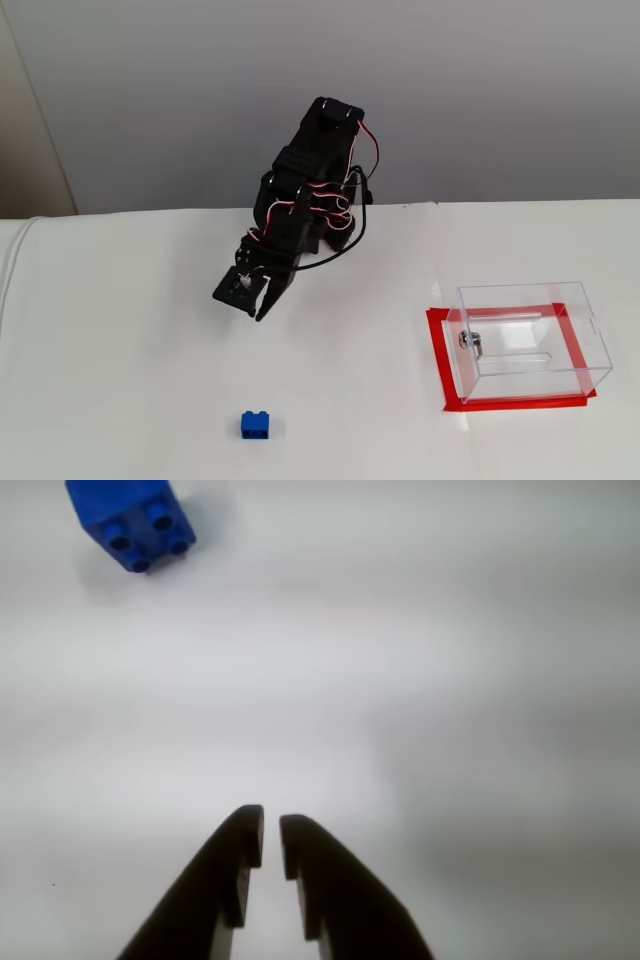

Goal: Pick the blue lego brick and place it into the transparent box

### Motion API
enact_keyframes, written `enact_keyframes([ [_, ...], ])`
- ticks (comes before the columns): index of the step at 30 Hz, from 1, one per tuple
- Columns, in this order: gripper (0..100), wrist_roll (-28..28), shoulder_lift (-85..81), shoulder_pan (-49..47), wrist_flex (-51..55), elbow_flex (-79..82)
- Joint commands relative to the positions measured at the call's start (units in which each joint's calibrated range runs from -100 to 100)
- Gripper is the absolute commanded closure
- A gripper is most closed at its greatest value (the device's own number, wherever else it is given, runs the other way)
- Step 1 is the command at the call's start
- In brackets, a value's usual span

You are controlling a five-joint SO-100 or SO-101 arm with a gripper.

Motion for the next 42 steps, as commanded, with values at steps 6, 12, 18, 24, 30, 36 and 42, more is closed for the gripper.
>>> enact_keyframes([
  [6, 98, -0.2, 9.8, -0.1, -0.5, -14.1],
  [12, 98, 0.2, 29.2, -6.5, 0.4, -33.5],
  [18, 98, 0.2, 35.3, -7.1, 0.4, -36.1],
  [24, 98, 0.2, 36.0, -7.3, 4.9, -42.2],
  [30, 98, 1.1, 39.1, -8.2, 10.6, -54.8],
  [36, 97, 6.7, 43.3, -10.0, 14.9, -61.9],
  [42, 80, 11.0, 47.1, -13.0, 19.4, -66.7],
])
